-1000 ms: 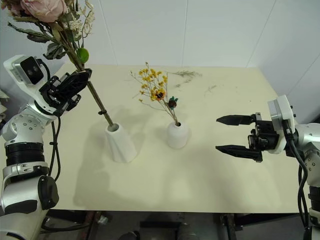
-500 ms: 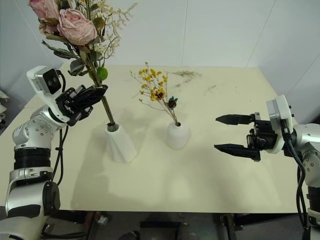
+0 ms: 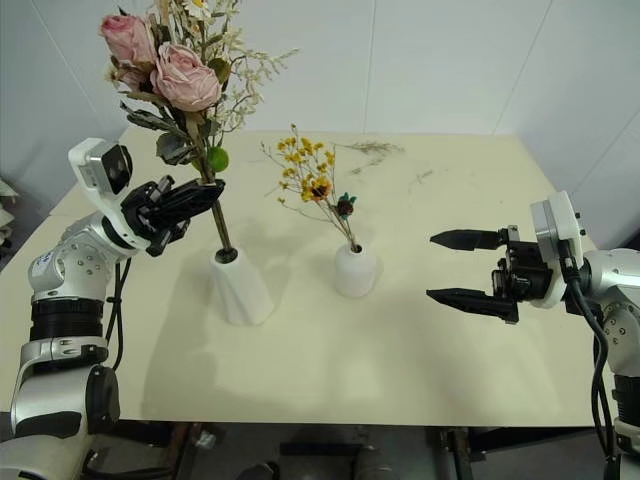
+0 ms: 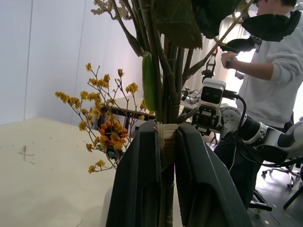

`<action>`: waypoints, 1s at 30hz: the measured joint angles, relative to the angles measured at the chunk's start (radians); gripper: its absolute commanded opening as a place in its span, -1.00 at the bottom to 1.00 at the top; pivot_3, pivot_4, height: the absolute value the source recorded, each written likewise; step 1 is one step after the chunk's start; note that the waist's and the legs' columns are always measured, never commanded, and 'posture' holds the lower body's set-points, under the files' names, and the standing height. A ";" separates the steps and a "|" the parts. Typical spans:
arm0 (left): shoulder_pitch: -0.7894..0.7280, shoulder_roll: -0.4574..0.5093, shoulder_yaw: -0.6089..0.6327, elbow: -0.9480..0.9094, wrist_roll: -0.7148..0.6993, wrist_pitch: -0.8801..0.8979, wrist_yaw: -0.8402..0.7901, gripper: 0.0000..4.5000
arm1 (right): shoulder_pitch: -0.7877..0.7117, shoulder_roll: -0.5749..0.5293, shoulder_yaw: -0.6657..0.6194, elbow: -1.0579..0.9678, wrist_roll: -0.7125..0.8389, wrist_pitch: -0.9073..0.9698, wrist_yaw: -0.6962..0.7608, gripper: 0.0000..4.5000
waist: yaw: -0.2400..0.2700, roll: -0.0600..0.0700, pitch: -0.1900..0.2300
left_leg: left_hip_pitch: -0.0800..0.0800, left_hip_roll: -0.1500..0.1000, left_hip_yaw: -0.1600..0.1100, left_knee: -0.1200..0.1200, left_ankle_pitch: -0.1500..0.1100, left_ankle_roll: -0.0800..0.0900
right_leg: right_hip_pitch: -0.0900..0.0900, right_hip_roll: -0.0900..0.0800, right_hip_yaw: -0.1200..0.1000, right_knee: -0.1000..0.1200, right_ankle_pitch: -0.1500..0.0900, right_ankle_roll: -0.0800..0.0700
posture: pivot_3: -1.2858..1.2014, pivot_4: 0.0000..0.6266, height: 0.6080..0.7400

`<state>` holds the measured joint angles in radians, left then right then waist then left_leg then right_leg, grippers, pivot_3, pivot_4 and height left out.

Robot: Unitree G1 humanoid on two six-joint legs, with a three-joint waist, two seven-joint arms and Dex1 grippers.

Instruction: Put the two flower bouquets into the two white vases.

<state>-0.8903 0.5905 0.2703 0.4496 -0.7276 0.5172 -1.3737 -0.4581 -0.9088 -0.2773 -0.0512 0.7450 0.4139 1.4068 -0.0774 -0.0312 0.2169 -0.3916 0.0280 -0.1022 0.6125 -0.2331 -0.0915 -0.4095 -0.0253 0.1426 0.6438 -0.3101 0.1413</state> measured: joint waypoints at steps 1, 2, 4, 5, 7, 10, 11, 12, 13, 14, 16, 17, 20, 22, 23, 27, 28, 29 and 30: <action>0.006 0.000 -0.005 0.000 0.001 0.004 -0.003 -0.94 | 0.000 0.001 0.000 0.000 0.000 0.000 0.000 1.00 | 0.000 0.000 0.000 | 0.000 0.000 0.000 0.000 0.000 0.000 | 0.000 0.000 0.000 0.000 0.000 0.000 | 0.03 -0.52 1.00; 0.013 0.000 -0.011 -0.001 0.003 0.005 -0.006 -0.94 | 0.000 0.002 0.000 0.000 0.000 0.000 -0.001 1.00 | 0.000 0.000 0.000 | 0.000 0.000 0.000 0.000 0.000 0.000 | 0.000 0.000 0.000 0.000 0.000 0.000 | 0.03 -0.52 1.00; 0.030 0.000 -0.023 -0.002 0.013 0.005 -0.010 -0.94 | 0.000 0.003 0.000 0.000 0.000 0.000 -0.001 1.00 | 0.000 0.000 0.000 | 0.000 0.000 0.000 0.000 0.000 0.000 | 0.000 0.000 0.000 0.000 0.000 0.000 | 0.03 -0.52 1.00; 0.036 0.000 -0.027 -0.002 0.018 0.005 -0.010 -0.94 | 0.000 0.003 0.000 0.000 0.000 0.000 -0.002 1.00 | 0.000 0.000 0.000 | 0.000 0.000 0.000 0.000 0.000 0.000 | 0.000 0.000 0.000 0.000 0.000 0.000 | 0.03 -0.52 1.00; 0.037 0.000 -0.031 -0.002 0.022 0.004 -0.010 -0.94 | 0.000 0.003 0.000 0.000 0.000 0.000 -0.003 1.00 | 0.001 0.000 0.000 | 0.000 0.000 0.000 0.000 0.000 0.000 | 0.000 0.000 0.000 0.000 0.000 0.000 | 0.03 -0.52 1.00; 0.046 0.000 -0.033 -0.007 0.023 0.004 -0.011 -0.61 | 0.008 0.003 0.000 -0.002 0.000 0.000 -0.006 1.00 | 0.000 0.000 0.000 | 0.000 0.000 0.000 0.000 0.000 0.000 | 0.000 0.000 0.000 0.000 0.000 0.000 | 0.03 -0.52 1.00; 0.052 0.000 -0.033 -0.009 0.023 0.005 -0.011 -0.50 | 0.011 0.003 0.000 -0.002 0.000 0.000 -0.007 1.00 | 0.000 0.000 0.000 | 0.000 0.000 0.000 0.000 0.000 0.000 | 0.000 0.000 0.000 0.000 0.000 0.000 | 0.03 -0.52 1.00; 0.056 0.000 -0.033 -0.009 0.023 0.005 -0.011 -0.39 | 0.013 0.003 0.000 -0.002 0.000 0.000 -0.007 1.00 | 0.000 0.000 0.000 | 0.000 0.000 0.000 0.000 0.000 0.000 | 0.000 0.000 0.000 0.000 0.000 0.000 | 0.03 -0.52 1.00; 0.061 0.000 -0.033 -0.009 0.023 0.007 -0.011 -0.24 | 0.013 0.003 0.000 -0.002 0.000 0.000 -0.008 1.00 | 0.000 0.000 0.000 | 0.000 0.000 0.000 0.000 0.000 0.000 | 0.000 0.000 0.000 0.000 0.000 0.000 | 0.03 -0.52 1.00; 0.064 0.000 -0.033 -0.009 0.023 0.007 -0.011 -0.10 | 0.013 0.003 0.000 -0.002 0.000 0.000 -0.008 1.00 | 0.000 0.000 0.000 | 0.000 0.000 0.000 0.000 0.000 0.000 | 0.000 0.000 0.000 0.000 0.000 0.000 | 0.03 -0.52 1.00; 0.068 0.000 -0.033 -0.011 0.023 0.008 -0.011 0.19 | 0.013 0.003 0.000 -0.002 0.000 0.000 -0.009 1.00 | 0.000 0.000 0.000 | 0.000 0.000 0.000 0.000 0.000 0.000 | 0.000 0.000 0.000 0.000 0.000 0.000 | 0.03 -0.52 1.00; 0.071 0.001 -0.033 -0.011 0.023 0.008 -0.011 0.32 | 0.013 0.003 0.000 -0.002 0.000 0.000 -0.009 1.00 | 0.000 0.000 0.000 | 0.000 0.000 0.000 0.000 0.000 0.000 | 0.000 0.000 0.000 0.000 0.000 0.000 | 0.03 -0.52 1.00; 0.077 0.001 -0.032 -0.014 0.020 0.015 -0.011 0.73 | 0.012 0.003 0.000 -0.002 0.000 -0.001 -0.009 1.00 | 0.000 0.000 0.000 | 0.000 0.000 0.000 0.000 0.000 0.000 | 0.000 0.000 0.000 0.000 0.000 0.000 | 0.03 -0.52 1.00; 0.077 0.001 -0.031 -0.018 0.018 0.018 -0.011 0.99 | 0.010 0.003 0.000 -0.002 -0.001 -0.001 -0.009 1.00 | 0.000 0.000 0.000 | 0.000 0.000 0.000 0.000 0.000 0.000 | 0.000 0.000 0.000 0.000 0.000 0.000 | 0.03 -0.52 1.00; 0.078 0.001 -0.028 -0.022 0.015 0.020 -0.011 0.99 | 0.008 0.003 0.000 0.000 -0.001 -0.001 -0.009 1.00 | 0.000 0.000 0.000 | 0.000 0.000 0.000 0.000 0.000 0.000 | 0.000 0.000 0.000 0.000 0.000 0.000 | 0.03 -0.52 1.00; 0.091 0.010 -0.006 -0.074 -0.011 0.046 -0.008 0.99 | 0.003 0.003 0.000 0.003 -0.002 -0.003 -0.009 1.00 | -0.001 0.000 0.000 | 0.000 0.000 0.000 0.000 0.000 0.000 | 0.000 0.000 0.000 0.000 0.000 0.000 | 0.03 -0.52 1.00; 0.101 0.015 -0.001 -0.092 -0.019 0.055 -0.008 0.99 | 0.002 0.003 0.000 0.004 -0.004 -0.004 -0.009 1.00 | -0.002 0.000 0.000 | 0.000 0.000 0.000 0.000 0.000 0.000 | 0.000 0.000 0.000 0.000 0.000 0.000 | 0.03 -0.52 1.00; 0.112 0.022 0.004 -0.109 -0.026 0.065 -0.007 0.99 | 0.002 0.003 0.000 0.004 -0.009 -0.005 -0.008 1.00 | -0.002 0.000 0.000 | 0.000 0.000 0.000 0.000 0.000 0.000 | 0.000 0.000 0.000 0.000 0.000 0.000 | 0.03 -0.52 1.00; 0.123 0.026 0.007 -0.125 -0.032 0.073 -0.007 0.99 | 0.002 0.003 0.000 0.005 -0.011 -0.005 -0.008 1.00 | -0.002 0.000 0.000 | 0.000 0.000 0.000 0.000 0.000 0.000 | 0.000 0.000 0.000 0.000 0.000 0.000 | 0.03 -0.52 1.00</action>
<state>-0.7668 0.6166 0.2770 0.3245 -0.7596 0.5898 -1.3811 -0.4560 -0.9055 -0.2770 -0.0458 0.7339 0.4088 1.3984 -0.0794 -0.0312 0.2169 -0.3915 0.0281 -0.1022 0.6125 -0.2331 -0.0914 -0.4096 -0.0253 0.1427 0.6439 -0.3102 0.1413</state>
